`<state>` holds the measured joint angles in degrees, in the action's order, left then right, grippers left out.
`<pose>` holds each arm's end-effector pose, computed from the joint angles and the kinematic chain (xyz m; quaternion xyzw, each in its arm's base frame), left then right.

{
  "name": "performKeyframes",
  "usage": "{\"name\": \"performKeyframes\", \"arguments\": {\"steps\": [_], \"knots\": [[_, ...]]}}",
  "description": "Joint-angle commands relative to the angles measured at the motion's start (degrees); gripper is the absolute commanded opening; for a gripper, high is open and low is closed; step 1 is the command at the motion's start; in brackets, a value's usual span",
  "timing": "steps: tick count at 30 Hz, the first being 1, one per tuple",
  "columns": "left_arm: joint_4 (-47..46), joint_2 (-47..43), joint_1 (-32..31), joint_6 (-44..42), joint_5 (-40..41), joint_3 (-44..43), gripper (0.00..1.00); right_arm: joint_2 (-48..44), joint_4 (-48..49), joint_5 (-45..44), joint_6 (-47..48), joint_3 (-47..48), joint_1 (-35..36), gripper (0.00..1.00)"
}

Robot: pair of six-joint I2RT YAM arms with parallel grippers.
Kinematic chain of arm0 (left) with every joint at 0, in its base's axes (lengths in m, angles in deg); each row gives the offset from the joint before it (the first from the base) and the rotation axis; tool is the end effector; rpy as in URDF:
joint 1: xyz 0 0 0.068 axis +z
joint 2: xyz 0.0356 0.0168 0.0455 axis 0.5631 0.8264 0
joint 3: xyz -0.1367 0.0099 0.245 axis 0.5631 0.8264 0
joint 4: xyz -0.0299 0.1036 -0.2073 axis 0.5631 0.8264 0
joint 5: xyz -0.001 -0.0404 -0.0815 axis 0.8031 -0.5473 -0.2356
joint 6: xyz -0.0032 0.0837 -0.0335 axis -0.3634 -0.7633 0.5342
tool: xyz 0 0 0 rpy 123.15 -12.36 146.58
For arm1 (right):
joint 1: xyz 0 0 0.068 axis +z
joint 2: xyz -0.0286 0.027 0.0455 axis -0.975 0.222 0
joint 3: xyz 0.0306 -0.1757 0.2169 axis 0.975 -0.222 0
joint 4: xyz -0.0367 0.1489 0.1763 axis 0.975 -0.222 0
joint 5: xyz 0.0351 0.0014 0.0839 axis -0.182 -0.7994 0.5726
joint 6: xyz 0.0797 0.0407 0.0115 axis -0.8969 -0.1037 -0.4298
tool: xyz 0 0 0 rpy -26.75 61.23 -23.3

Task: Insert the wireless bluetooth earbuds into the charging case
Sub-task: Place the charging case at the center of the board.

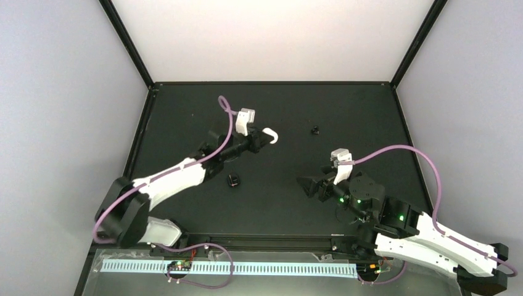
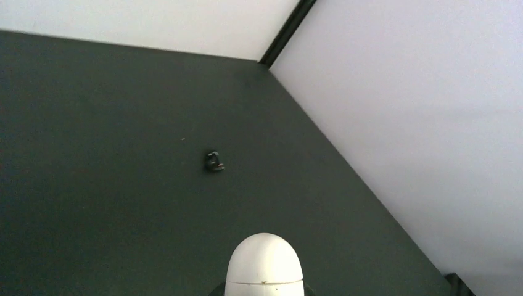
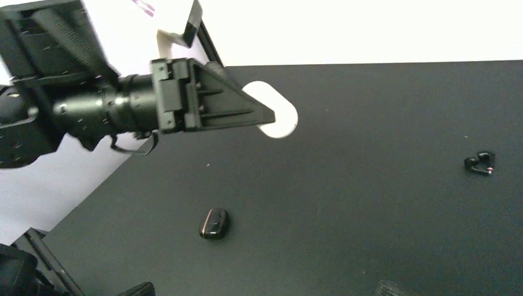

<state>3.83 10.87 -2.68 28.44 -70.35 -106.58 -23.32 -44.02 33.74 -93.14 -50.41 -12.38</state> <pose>0.2390 -0.2037 0.2834 0.1221 0.7642 -0.4225 0.4718 0.0845 0.1005 0.3015 -0.1203 0.7817 0.3109 0.5270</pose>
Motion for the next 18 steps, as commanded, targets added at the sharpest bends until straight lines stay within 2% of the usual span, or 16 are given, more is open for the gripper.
{"name": "performKeyframes", "arguments": {"steps": [1,10,18], "knots": [[-0.27,8.97,3.75,4.38,-4.87,-7.95,0.02,-1.70,-1.60,-3.07,-1.35,-2.18,-0.35,0.94],[1.70,27.20,8.53,9.12,-6.07,-18.50,0.01,0.22,-1.42,-1.84,0.99,-1.97,-0.28,0.94],[6.58,36.88,8.66,10.33,-4.08,-24.08,0.01,0.27,-4.56,-3.19,3.32,0.88,-0.28,0.94]]}}
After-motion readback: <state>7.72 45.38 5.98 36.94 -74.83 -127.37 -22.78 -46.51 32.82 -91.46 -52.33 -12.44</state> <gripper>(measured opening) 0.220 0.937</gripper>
